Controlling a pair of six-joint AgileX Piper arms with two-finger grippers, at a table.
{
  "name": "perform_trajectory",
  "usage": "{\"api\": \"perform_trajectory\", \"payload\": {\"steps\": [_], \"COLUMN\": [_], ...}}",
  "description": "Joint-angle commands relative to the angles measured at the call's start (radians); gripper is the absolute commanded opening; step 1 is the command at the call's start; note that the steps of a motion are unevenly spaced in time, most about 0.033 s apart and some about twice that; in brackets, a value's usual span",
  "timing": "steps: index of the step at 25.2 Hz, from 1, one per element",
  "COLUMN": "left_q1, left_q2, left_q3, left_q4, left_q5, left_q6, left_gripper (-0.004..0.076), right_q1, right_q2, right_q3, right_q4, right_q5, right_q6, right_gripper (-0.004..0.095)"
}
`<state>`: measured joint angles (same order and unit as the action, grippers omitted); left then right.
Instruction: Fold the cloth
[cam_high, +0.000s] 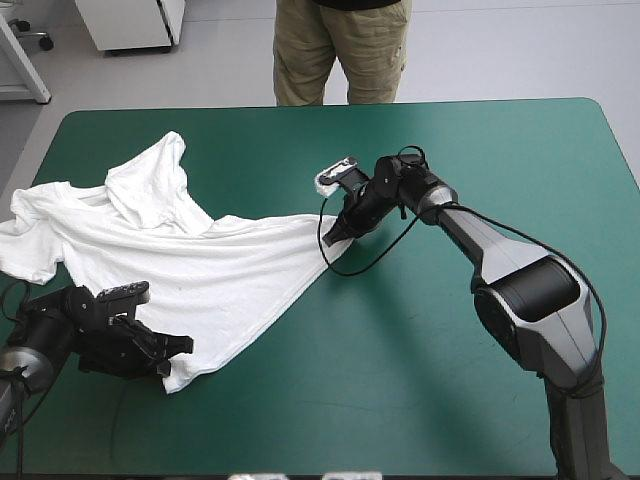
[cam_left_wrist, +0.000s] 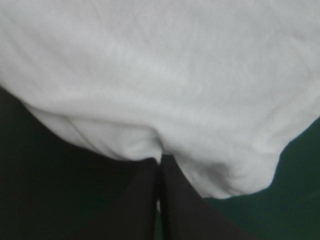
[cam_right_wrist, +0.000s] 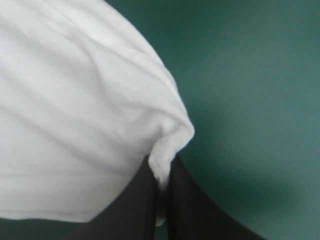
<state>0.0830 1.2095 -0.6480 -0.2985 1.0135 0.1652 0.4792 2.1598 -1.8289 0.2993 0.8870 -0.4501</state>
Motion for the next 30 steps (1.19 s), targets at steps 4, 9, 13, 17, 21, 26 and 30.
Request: {"api": "perform_trajectory", "payload": {"steps": [4,9,13,17,21,26,30], "left_q1": [-0.003,-0.003,-0.003,-0.003,-0.003,-0.003,-0.003], "left_q2": [-0.068,-0.147,-0.213,-0.226,-0.212,-0.126,-0.051], "left_q3": [-0.034,-0.100,-0.279,-0.487,-0.766,-1.234,-1.521], "left_q4": [-0.016,-0.014,-0.016,-0.022,-0.029,-0.051,-0.124], "left_q5": [0.017,0.108,0.207,0.238,0.228,0.166,0.132], "left_q6": [0.004,0.002,0.004,0.004,0.004,0.015,0.031], "left_gripper": [-0.0009,-0.0009,-0.0009,-0.0009,-0.0009,-0.0009,-0.0009], "right_q1": [0.000,0.000,0.000,0.000,-0.002,-0.002,-0.002], "right_q2": [-0.179,-0.328,-0.479,-0.603,-0.758,-0.923,-0.955], "right_q3": [-0.030,-0.030,-0.030,-0.030,-0.030,-0.081,-0.206], "right_q4": [-0.025,0.001,0.062,0.072,0.059,0.053,0.048], "right_q5": [0.035,0.061,0.076,0.055,-0.043,-0.201,-0.187], "right_q6": [0.020,0.028,0.021,0.010,0.010,0.005,-0.014], "right_gripper": [-0.0001,-0.0002,-0.0002,-0.0002,-0.0012,-0.0017,-0.0017]}}
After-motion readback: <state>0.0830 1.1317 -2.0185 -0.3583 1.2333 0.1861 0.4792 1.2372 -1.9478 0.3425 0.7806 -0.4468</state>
